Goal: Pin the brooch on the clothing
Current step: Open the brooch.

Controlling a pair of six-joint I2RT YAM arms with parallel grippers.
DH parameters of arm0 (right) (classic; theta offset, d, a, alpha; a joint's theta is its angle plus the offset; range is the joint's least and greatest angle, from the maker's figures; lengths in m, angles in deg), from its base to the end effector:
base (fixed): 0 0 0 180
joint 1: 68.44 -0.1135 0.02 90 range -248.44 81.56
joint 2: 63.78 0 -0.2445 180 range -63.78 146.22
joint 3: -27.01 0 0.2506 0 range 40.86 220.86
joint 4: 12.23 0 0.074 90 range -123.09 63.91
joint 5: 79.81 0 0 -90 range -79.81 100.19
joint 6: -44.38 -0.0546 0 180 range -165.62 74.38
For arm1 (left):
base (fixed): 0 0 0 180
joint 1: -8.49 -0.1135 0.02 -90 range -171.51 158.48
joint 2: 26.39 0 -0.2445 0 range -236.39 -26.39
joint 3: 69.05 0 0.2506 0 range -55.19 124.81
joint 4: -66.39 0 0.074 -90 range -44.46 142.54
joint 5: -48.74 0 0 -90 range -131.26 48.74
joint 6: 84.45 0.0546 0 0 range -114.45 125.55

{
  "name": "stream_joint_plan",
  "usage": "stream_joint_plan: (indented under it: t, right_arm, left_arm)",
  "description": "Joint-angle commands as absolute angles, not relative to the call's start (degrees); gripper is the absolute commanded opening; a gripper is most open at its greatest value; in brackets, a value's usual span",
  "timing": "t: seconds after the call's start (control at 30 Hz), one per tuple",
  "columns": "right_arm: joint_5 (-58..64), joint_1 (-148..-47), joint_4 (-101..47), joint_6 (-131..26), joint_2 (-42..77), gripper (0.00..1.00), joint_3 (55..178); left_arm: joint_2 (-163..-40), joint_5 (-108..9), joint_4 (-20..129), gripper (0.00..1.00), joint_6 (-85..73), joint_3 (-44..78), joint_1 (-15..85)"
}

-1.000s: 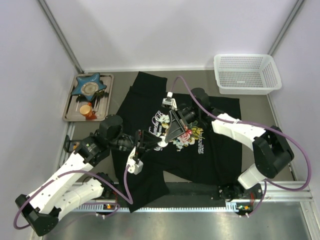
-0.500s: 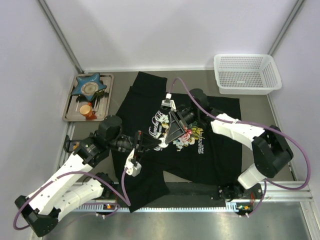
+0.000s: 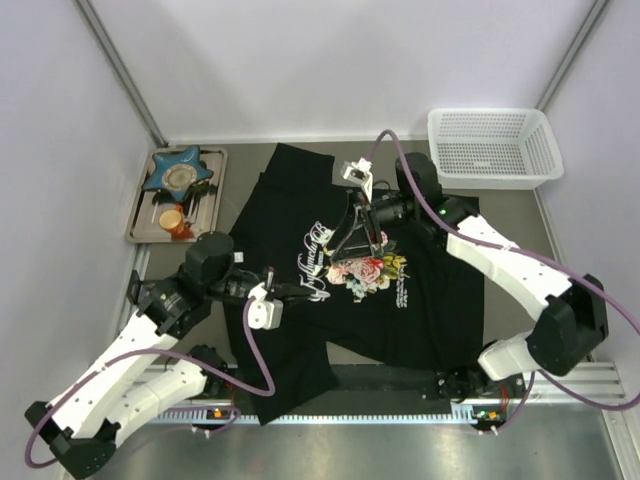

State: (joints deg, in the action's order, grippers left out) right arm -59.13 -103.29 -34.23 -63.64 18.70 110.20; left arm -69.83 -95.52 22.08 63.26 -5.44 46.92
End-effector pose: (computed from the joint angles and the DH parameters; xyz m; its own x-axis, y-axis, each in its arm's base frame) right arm 0.2379 0.2279 0.3251 -0.5671 -0.2617 -0.7810 -0.7800 -0.1339 0.6113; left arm 0.1090 -0.1431 0.3247 0.6263 0.1334 -0.7681 0.7747 -0.2164 0.5941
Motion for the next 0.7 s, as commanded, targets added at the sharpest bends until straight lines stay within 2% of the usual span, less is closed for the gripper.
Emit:
stream_joint_plan:
  t: [0.0,0.67]
  right_arm:
    - [-53.3,-105.9,-41.0,-42.3,14.2,0.57,111.9]
    - [-49.8,-115.0,-41.6,-36.2,12.6,0.4,109.8]
  left_arm:
    - [-65.7,-94.1,28.9,0.0,46.8,-7.9,47.1]
    - [-64.5,-92.3,26.8,0.0,53.5,-9.3,47.0]
